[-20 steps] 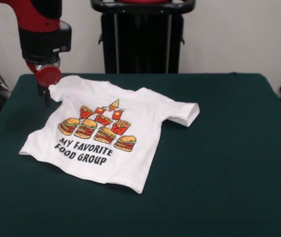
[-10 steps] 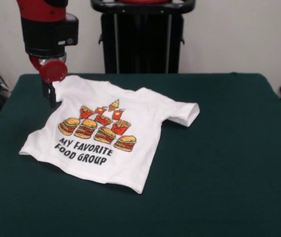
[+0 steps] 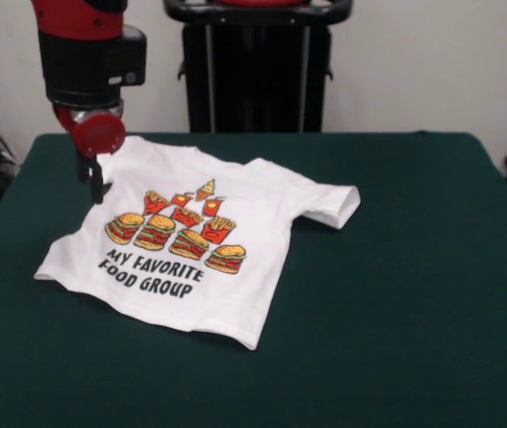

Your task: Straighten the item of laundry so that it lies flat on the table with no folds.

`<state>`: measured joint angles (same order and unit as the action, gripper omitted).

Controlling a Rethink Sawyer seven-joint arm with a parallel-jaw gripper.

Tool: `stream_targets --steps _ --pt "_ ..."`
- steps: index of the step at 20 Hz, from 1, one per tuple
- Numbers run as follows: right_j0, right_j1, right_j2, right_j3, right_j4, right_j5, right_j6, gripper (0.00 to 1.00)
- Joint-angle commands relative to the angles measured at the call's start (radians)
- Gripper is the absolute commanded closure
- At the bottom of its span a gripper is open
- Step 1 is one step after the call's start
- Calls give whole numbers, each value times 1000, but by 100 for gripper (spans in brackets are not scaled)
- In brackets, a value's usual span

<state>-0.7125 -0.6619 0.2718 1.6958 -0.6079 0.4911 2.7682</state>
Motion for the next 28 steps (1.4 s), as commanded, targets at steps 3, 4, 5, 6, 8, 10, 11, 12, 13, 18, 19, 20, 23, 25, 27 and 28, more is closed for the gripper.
stream_targets --steps 3,4,5,6,8,10,11,12,13,18,19,20,23,25,27,28 --pt "102 135 69 -84 17 4 -62 0" --pt "106 140 67 -87 16 -1 -60 0" --pt "109 146 64 -91 14 -9 -57 0" --pt "115 154 59 -98 10 -18 -52 0" --pt "127 170 42 -112 0 -35 -38 0" --pt "143 186 18 -133 -13 -44 -21 0" --pt "156 193 -1 -146 -23 -48 -7 0" --pt "170 200 -22 -161 -33 -50 7 0" --pt "184 207 -45 -176 -44 -53 22 0" --pt "275 255 -177 -277 -86 -73 108 0" --pt "288 270 -196 -294 -87 -80 120 0" --pt "290 283 -203 -307 -81 -85 118 0" --pt "311 319 -226 -342 -70 -85 115 0" --pt "326 330 -242 -351 -60 -67 106 0" --pt "333 327 -251 -342 -44 -51 93 0" --pt "335 323 -255 -334 -39 -45 86 0"
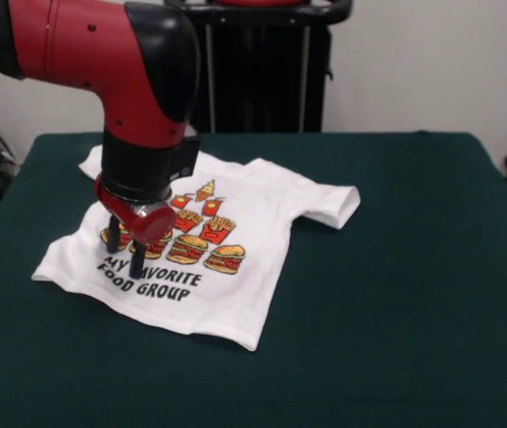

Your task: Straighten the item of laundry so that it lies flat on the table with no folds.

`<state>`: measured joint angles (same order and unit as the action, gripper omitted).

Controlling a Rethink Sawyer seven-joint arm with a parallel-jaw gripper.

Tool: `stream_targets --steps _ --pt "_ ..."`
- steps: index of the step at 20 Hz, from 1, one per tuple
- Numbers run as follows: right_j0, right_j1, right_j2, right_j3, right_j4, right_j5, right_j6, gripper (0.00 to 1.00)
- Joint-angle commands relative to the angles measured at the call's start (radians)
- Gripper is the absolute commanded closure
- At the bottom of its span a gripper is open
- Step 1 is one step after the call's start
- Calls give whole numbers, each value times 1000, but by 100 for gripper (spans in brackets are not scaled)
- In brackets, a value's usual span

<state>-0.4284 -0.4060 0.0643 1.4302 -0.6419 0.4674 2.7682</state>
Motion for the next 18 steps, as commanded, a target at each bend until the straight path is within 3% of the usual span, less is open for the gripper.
stream_targets --steps 1,7,14,18 --pt "53 66 -52 -63 -2 -19 81 0" --pt "77 134 -84 -105 -5 -53 98 0" --pt "284 252 -359 -215 -47 -128 386 0" --pt "341 297 -449 -243 -9 -133 414 0"
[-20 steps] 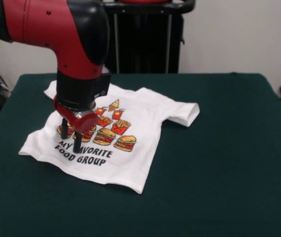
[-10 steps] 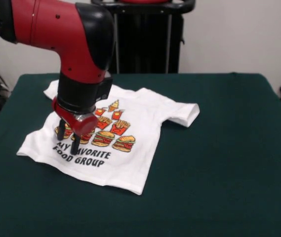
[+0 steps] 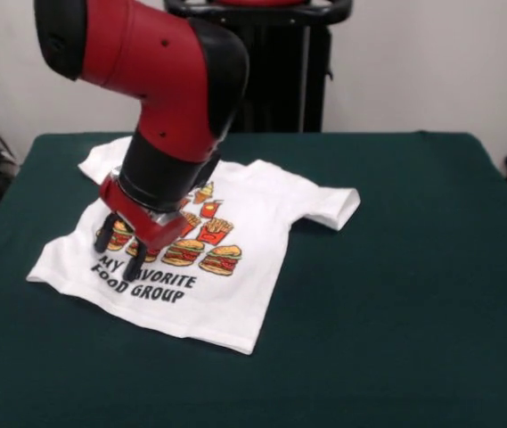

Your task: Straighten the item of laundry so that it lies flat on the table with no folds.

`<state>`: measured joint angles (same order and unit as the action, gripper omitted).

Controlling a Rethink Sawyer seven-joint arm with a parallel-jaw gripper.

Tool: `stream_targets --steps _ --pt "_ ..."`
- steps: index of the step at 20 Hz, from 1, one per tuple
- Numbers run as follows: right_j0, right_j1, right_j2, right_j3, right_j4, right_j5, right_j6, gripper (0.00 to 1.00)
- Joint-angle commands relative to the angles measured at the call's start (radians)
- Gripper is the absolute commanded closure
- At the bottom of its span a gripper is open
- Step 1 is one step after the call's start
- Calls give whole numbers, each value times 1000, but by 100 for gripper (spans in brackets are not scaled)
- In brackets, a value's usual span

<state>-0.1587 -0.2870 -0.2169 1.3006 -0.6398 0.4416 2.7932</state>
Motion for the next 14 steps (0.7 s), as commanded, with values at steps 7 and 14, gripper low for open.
stream_targets --steps 7,14 --pt "60 170 -173 -87 66 -146 300 0" --pt "81 261 -264 -127 134 -244 347 0"
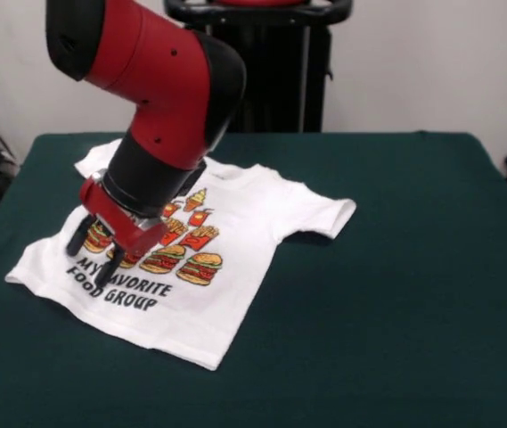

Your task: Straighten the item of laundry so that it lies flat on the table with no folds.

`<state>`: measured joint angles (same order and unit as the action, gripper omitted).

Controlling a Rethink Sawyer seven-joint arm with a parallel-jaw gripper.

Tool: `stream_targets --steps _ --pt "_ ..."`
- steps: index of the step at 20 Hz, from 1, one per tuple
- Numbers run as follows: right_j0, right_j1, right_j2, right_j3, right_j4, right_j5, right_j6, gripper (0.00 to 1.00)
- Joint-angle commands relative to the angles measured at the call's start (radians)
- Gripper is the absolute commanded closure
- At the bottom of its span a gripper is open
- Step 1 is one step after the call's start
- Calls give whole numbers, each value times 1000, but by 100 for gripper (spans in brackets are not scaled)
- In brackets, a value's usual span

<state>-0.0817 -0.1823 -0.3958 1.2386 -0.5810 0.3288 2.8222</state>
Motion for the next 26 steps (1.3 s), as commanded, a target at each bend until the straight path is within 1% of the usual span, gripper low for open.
stream_targets --steps 1,5,8,10,12,13,15,17,19,21,26 --pt "8 172 -99 -70 93 -146 326 0" --pt "19 211 -132 -82 165 -186 313 0" --pt "23 215 -135 -70 221 -202 281 0" --pt "23 203 -131 -50 249 -214 256 0" --pt "-12 135 -61 4 256 -213 182 0" --pt "-52 69 12 49 248 -187 115 0" --pt "-98 -70 102 140 244 -101 5 0" --pt "-119 -194 147 212 251 -10 -68 0" --pt "-131 -282 173 255 256 61 -114 0" --pt "-142 -333 188 278 254 102 -133 0" --pt "-158 -389 202 297 240 149 -135 0"
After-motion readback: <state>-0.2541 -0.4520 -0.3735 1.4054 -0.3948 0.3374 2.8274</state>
